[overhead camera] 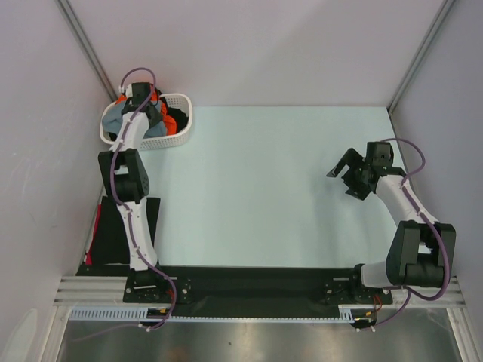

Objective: Fold and stack the t-shirts
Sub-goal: Grab the tshirt from the pile

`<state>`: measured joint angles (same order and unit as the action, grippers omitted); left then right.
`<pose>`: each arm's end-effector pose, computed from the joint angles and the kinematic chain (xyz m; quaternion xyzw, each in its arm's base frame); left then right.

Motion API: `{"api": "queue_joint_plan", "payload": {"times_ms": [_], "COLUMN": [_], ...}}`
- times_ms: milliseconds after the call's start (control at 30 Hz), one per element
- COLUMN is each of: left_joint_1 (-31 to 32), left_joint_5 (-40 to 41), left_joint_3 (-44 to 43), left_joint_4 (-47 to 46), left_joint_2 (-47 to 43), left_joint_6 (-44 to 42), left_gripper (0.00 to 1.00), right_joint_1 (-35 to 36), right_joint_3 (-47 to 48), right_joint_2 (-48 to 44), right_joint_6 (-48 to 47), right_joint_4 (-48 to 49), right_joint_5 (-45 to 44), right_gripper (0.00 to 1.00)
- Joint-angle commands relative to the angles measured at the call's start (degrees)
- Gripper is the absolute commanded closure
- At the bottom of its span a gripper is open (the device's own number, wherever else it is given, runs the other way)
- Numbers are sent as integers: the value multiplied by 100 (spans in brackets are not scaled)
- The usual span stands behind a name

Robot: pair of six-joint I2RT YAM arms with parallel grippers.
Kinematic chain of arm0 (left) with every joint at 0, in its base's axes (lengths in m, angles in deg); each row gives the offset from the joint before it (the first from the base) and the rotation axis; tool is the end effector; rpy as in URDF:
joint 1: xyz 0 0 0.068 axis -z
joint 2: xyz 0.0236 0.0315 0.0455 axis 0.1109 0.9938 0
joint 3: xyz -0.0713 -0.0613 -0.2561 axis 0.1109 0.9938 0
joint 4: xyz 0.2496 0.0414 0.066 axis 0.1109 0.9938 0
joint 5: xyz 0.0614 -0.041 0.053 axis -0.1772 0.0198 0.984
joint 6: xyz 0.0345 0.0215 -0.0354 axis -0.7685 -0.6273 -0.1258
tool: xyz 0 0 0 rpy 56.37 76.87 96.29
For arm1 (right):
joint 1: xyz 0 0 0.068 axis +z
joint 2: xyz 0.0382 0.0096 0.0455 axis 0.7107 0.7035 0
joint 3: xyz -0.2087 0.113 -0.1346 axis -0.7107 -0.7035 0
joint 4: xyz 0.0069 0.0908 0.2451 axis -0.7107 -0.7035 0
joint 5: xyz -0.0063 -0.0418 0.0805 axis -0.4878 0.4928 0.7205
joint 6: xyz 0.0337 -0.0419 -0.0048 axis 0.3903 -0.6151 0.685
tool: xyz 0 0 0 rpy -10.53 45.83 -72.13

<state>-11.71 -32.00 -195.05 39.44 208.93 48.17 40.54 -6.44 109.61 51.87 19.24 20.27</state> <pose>0.5284 0.0575 0.2382 -0.3190 0.8548 0.0184 0.4090 0.2812 -0.0164 0.2316 0.2779 0.9021 0.1688 0.2837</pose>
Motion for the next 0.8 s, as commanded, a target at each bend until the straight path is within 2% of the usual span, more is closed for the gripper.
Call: {"api": "queue_joint_plan", "payload": {"times_ms": [0,33,100,333,400,533,600,733,767], "left_joint_1": [-98,-98,-98,-81,-90,-98,-107,-98,-98], "left_joint_5": [-47,-169,-310,-1241,-1784,-2551,-2901,-3306,-3351], "left_joint_3": [-298,-289,-202,949,1448,2600,3257,4411,4544], "left_joint_4": [-79,-79,-158,-1238,-1879,-3853,-4480,-6769,-7055], "left_joint_2": [10,-60,-191,-1368,-1850,-2678,-3029,-3504,-3558], "left_joint_6": [-69,-25,106,1134,1477,2223,2803,4033,4497], "left_gripper": [79,88,99,100,100,100,100,100,100], "right_joint_1": [-43,-43,-43,220,387,932,1152,1380,1433], "right_joint_3": [323,384,429,534,622,675,588,359,298], "right_joint_2": [76,111,155,190,173,67,-38,-310,-424], "right_joint_6": [-289,-332,-403,-675,-772,-983,-1036,-1001,-966], "right_joint_4": [-204,-239,-344,-450,-520,-582,-565,-521,-512], "right_joint_5": [71,80,88,308,229,19,-8,-8,9], "right_gripper": [2,2,2,4,4,4,3,3,3]}}
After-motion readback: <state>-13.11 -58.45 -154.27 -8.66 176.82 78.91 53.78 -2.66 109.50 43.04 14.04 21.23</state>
